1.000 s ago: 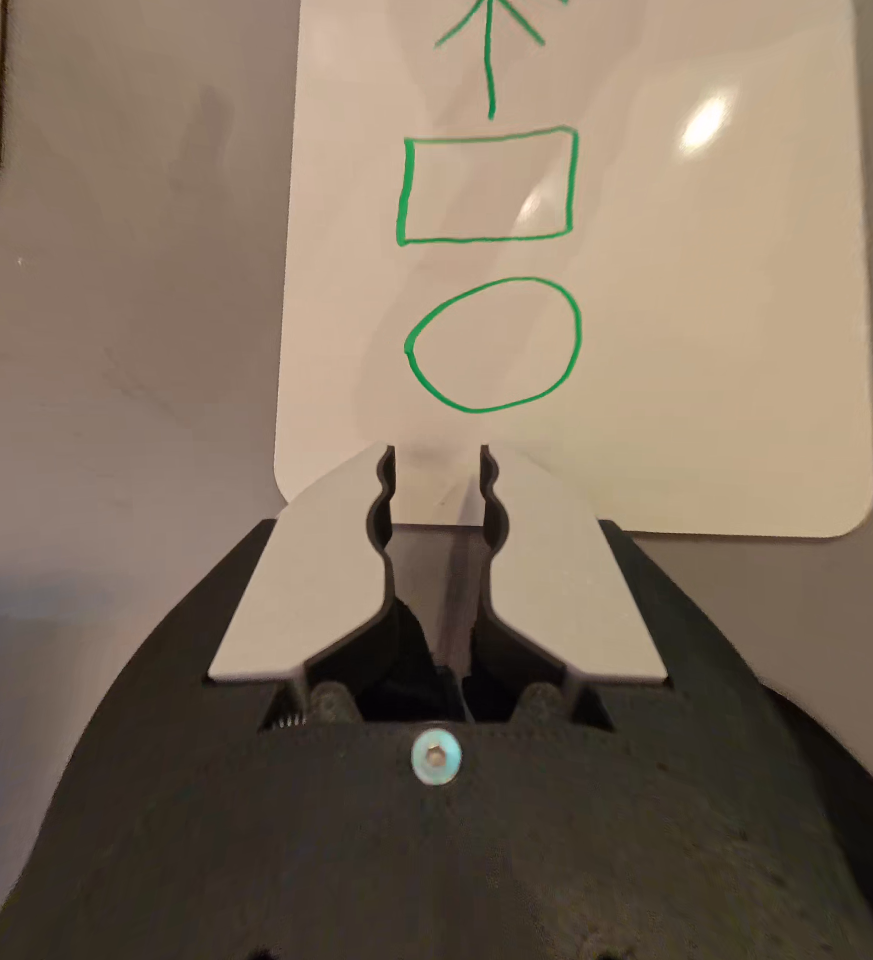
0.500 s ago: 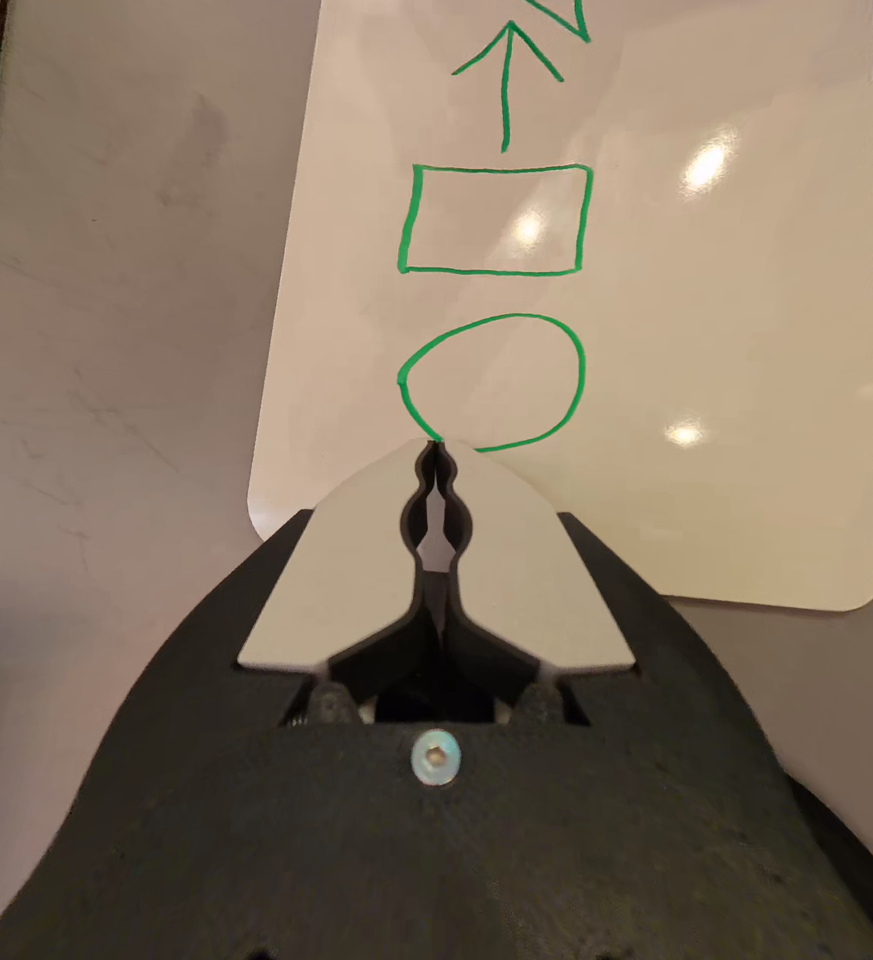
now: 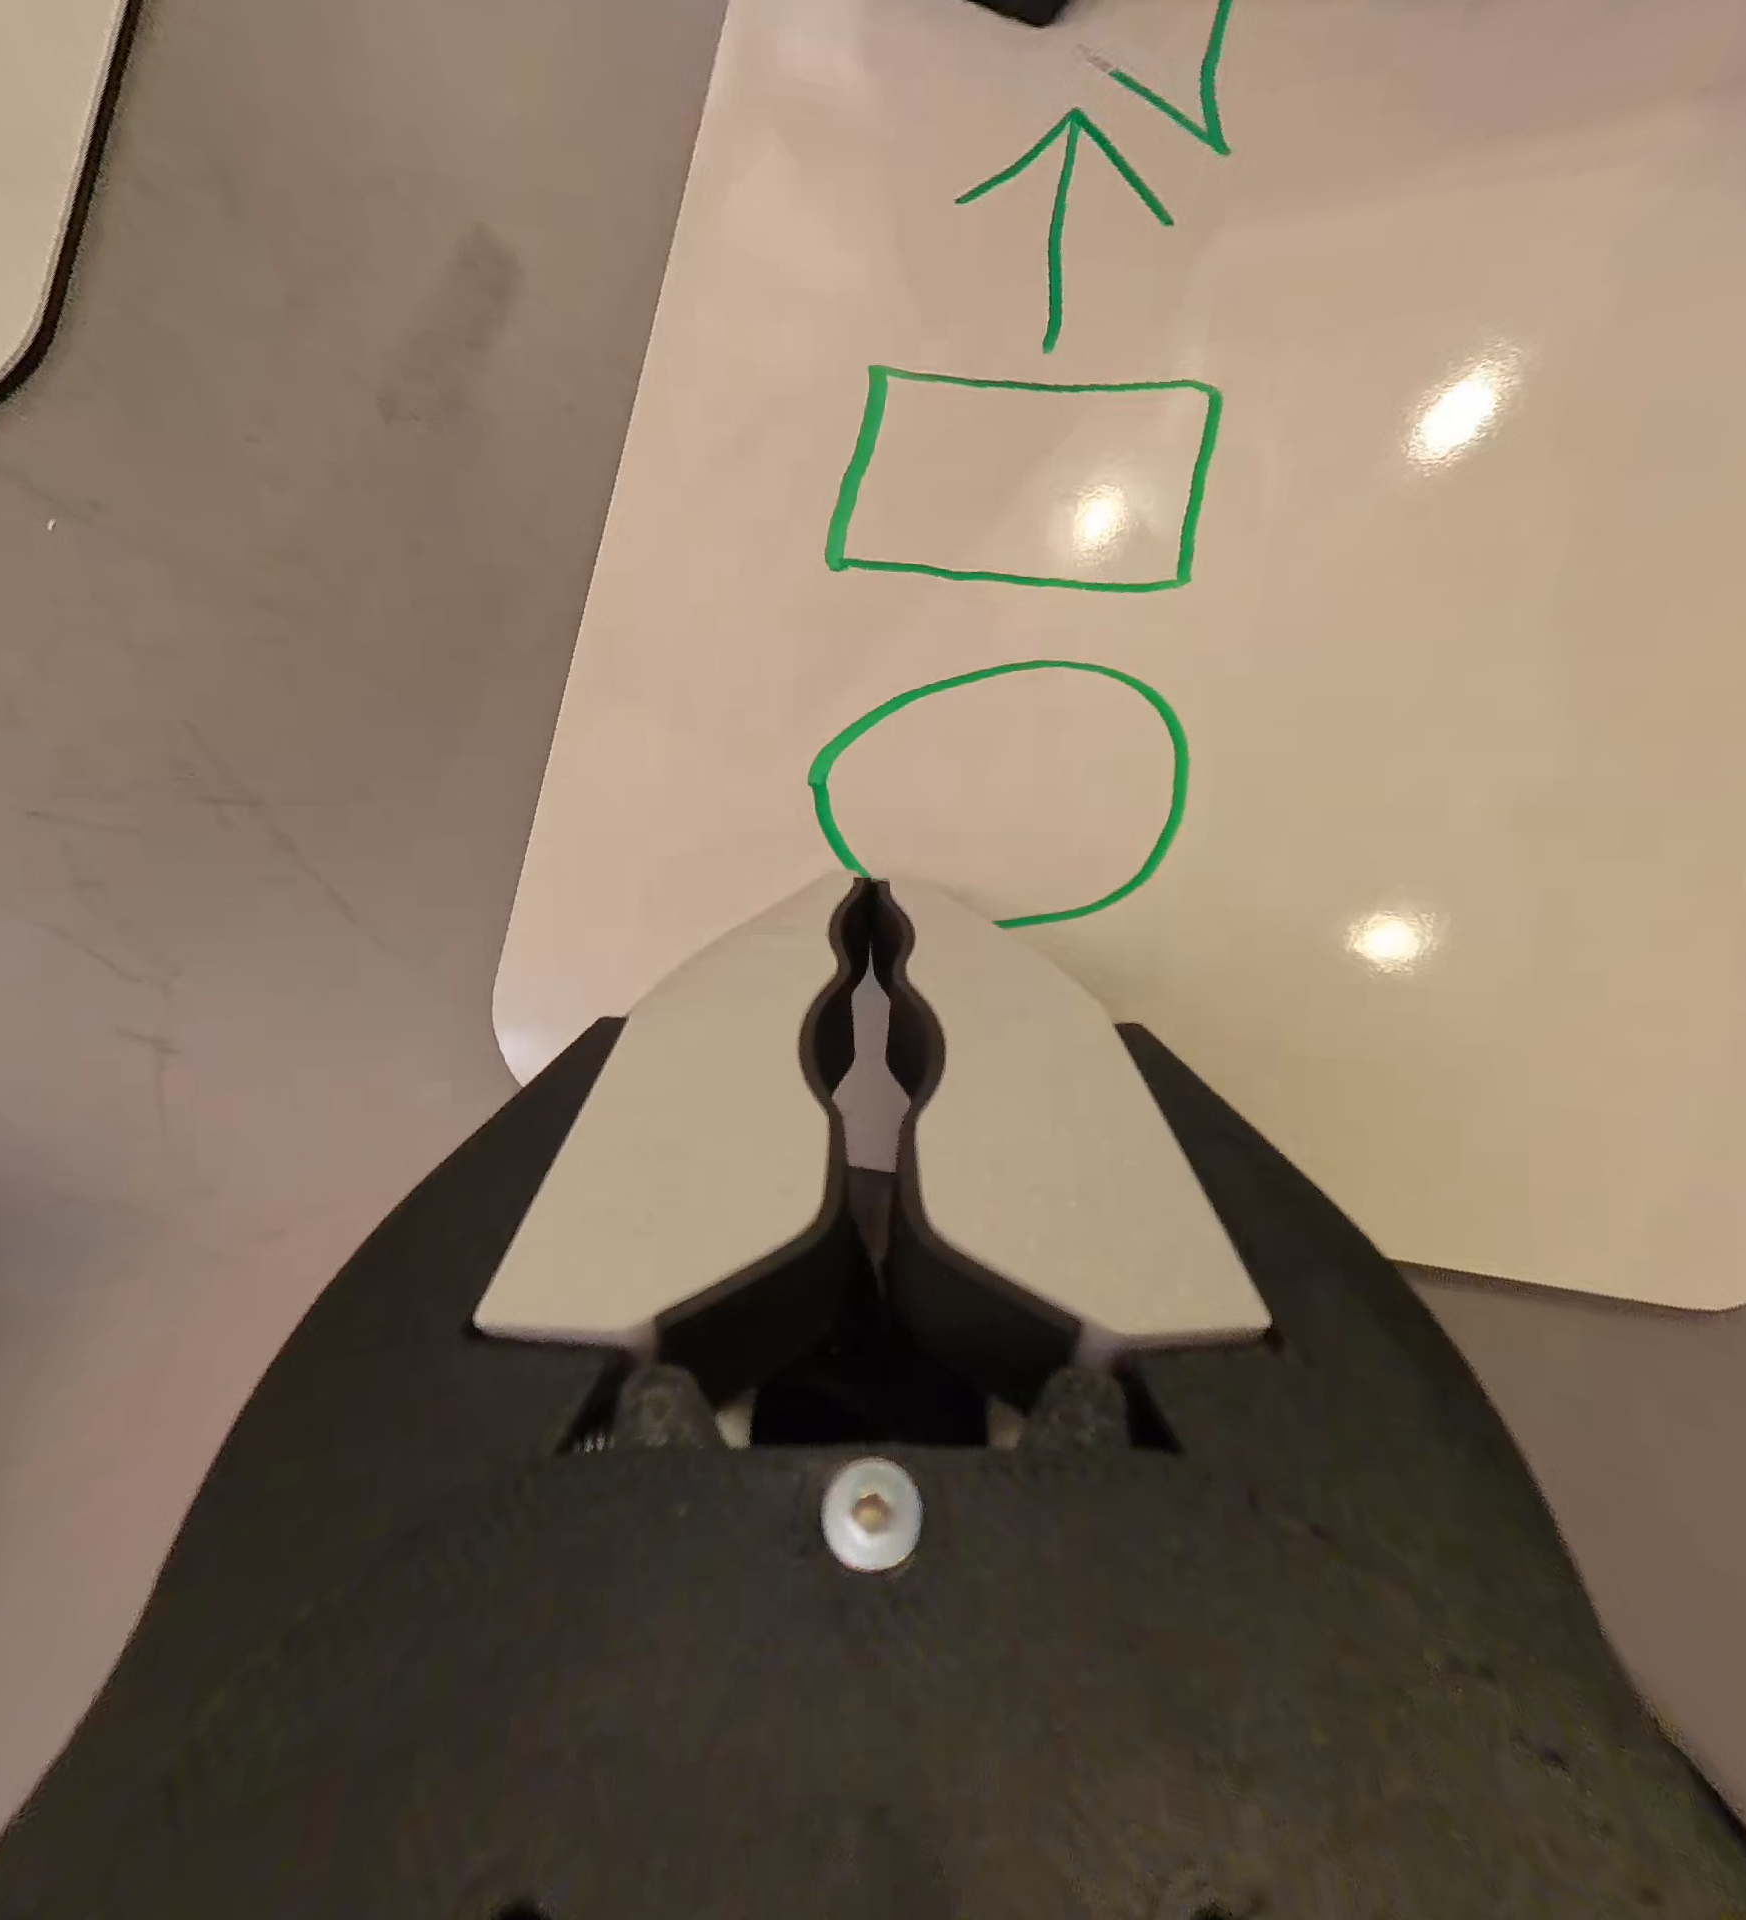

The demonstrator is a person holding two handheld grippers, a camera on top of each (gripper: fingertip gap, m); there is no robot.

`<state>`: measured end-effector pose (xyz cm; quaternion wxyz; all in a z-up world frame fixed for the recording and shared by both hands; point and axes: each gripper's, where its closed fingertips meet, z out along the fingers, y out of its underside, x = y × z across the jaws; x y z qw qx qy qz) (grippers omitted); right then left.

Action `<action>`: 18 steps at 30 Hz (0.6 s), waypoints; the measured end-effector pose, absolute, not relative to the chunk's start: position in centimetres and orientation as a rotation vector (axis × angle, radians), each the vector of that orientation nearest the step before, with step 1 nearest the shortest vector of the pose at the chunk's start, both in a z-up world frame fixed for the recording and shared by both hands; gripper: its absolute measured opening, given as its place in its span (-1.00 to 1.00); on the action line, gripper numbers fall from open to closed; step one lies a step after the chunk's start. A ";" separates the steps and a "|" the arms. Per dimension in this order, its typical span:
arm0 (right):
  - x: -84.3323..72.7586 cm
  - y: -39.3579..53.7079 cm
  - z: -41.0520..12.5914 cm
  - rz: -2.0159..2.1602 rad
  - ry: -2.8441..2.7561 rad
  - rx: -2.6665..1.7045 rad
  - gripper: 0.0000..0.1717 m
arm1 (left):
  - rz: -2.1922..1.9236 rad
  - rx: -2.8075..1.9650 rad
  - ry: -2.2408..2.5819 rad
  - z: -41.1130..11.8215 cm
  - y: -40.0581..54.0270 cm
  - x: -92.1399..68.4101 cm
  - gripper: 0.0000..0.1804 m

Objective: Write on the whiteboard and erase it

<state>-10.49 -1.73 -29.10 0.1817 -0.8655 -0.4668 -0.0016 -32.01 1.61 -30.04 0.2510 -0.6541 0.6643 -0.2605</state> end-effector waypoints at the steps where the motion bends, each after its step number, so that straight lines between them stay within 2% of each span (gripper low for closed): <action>1: -10.3 -0.6 -29.1 -0.003 -1.242 -2.469 -0.39 | -0.713 -1.783 1.802 -30.0 1.7 -32.0 -0.98; 5: -12.7 -2.7 -29.1 0.035 -1.436 -2.379 -0.39 | -0.697 -1.786 1.784 -30.0 1.8 -31.8 -0.98; 10: -11.1 -0.3 -29.1 0.019 -1.277 -2.434 -0.39 | -0.691 -1.793 1.770 -30.0 2.0 -31.6 -0.98; 14: -12.9 -4.9 -29.1 0.079 -1.510 -2.386 -0.39 | -0.680 -1.793 1.759 -30.0 2.0 -31.7 -0.98; 18: -12.0 -3.0 -29.1 0.024 -1.364 -2.421 -0.39 | -0.680 -1.798 1.753 -30.0 2.2 -31.6 -0.98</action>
